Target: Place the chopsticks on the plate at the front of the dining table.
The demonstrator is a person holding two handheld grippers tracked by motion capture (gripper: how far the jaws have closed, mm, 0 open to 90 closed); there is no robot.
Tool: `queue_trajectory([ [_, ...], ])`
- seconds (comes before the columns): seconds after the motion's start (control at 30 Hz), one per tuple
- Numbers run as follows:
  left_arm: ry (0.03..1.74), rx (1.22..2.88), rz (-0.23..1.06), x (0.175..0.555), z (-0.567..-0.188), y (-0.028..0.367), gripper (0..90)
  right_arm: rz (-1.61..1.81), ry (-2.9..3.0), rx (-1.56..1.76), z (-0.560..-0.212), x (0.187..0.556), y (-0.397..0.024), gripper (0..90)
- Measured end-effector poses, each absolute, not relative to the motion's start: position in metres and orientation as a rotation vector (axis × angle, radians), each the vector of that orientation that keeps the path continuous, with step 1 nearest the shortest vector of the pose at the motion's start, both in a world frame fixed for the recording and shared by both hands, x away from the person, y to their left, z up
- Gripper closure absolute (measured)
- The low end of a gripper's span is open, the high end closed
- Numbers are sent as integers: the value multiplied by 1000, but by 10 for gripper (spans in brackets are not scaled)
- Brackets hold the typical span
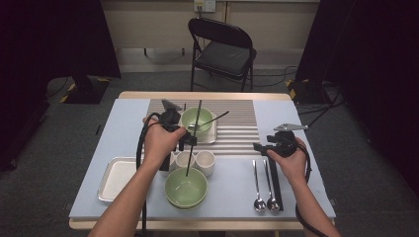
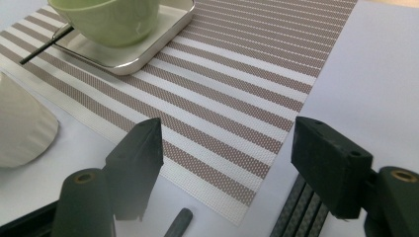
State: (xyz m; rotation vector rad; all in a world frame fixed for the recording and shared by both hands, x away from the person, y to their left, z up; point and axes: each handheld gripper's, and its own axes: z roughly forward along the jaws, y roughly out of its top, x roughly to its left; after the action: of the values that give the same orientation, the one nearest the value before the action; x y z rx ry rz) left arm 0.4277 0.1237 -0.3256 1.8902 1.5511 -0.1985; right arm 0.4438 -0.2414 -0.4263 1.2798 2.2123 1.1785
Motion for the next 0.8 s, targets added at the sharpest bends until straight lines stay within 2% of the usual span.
queue_trajectory([
  [0.8, 1571, 1891, -202, 428, -327, 129, 863, 1138, 2232, 1283, -445, 440, -248, 269],
])
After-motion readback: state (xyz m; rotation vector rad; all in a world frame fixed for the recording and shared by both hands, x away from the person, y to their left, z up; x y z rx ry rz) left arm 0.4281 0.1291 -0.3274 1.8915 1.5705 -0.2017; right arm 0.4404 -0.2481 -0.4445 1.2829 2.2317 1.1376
